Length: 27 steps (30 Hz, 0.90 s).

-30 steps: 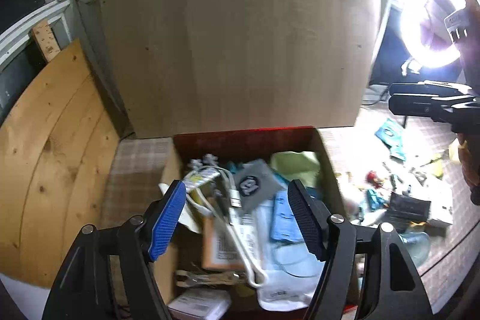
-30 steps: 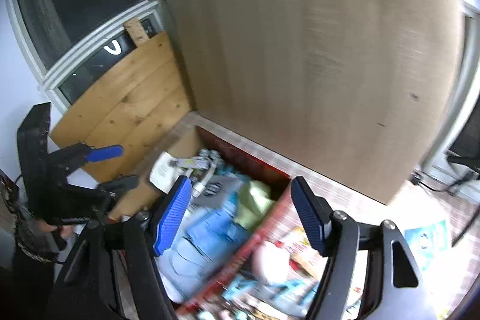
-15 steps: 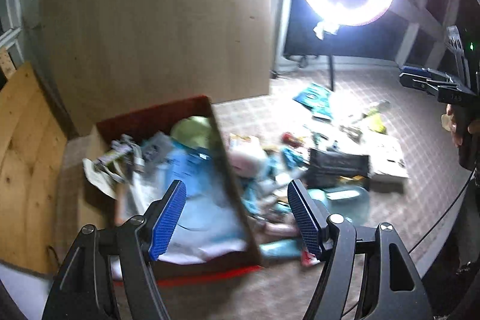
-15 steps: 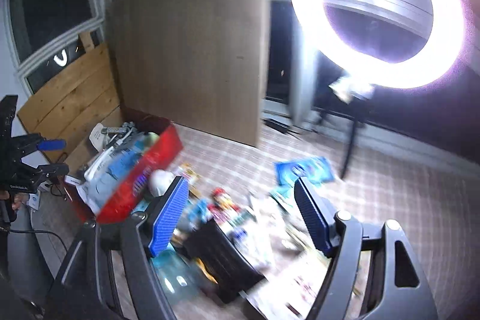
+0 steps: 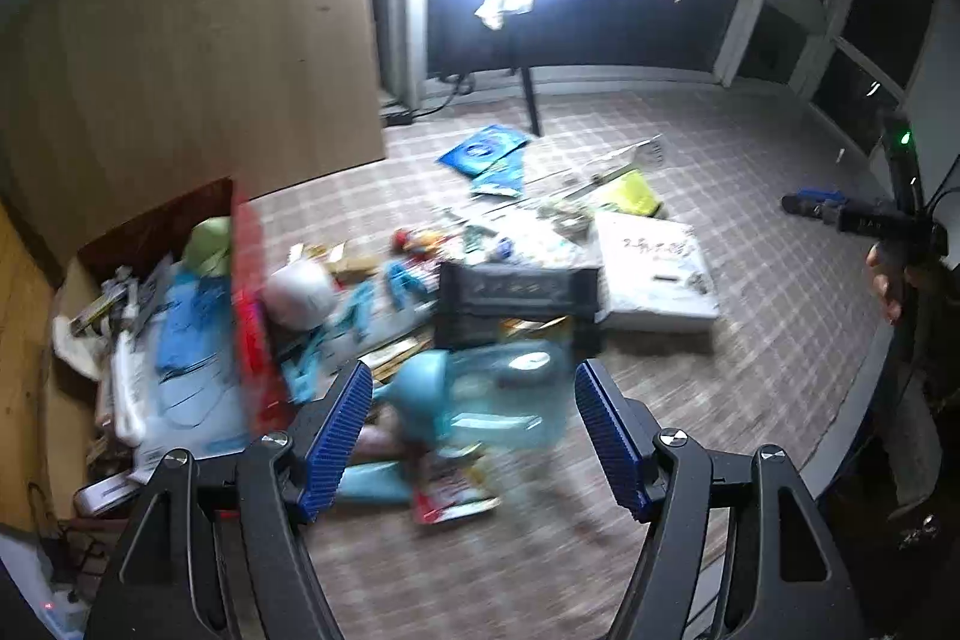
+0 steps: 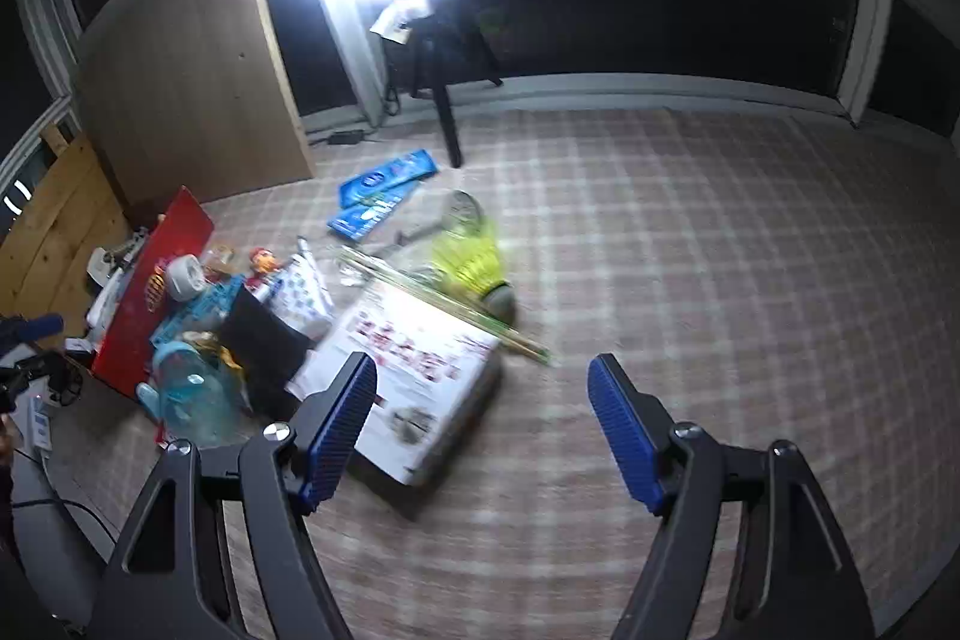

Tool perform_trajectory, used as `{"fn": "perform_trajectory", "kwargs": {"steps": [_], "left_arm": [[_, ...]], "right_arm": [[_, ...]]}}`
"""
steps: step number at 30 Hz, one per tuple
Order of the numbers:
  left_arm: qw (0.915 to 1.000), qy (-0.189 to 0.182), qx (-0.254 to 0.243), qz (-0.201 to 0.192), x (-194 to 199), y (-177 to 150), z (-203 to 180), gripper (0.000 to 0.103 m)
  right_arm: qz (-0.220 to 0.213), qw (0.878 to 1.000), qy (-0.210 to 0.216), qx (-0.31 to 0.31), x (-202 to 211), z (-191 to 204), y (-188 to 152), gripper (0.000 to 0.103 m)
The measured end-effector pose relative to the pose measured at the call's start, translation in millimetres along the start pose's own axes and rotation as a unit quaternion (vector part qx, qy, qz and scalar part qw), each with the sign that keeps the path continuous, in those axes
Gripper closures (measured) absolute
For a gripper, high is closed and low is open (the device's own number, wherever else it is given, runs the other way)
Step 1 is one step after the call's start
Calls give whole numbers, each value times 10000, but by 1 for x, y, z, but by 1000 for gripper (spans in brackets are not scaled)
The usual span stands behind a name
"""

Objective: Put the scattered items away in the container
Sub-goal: 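Move both tools back to the white printed box on the mat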

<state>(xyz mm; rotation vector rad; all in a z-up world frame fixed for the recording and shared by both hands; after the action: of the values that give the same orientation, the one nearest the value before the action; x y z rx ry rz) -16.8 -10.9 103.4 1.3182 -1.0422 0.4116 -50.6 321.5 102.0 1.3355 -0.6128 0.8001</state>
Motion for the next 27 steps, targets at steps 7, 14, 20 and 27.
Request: {"fn": "perform_trajectory", "kwargs": {"steps": [7,14,20,27], "left_arm": [[9988,-433,-107,186,-56,24,-47,35],[9940,-707,-579,604,-131,40,-99,36],[9873,-957,-794,989,-174,48,-113,41],[9777,-1044,-1005,1521,-210,44,-116,41]], "right_arm": [[159,9987,407,-244,-16,-16,-14,31],[456,9946,791,-488,-57,1,-48,31],[466,9958,682,-396,-75,9,-61,31],[482,9946,735,-548,-91,5,-57,31]]}}
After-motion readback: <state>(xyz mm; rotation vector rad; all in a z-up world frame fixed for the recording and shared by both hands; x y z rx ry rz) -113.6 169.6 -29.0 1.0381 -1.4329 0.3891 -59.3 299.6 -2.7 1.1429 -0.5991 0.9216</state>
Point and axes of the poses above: each gripper's, at about its wrist camera, not at the fingertips, and x roughly against the way its jaws point, z to its left, y to its top, the point moved 7 cm from there along -x, roughly the way its jaws point
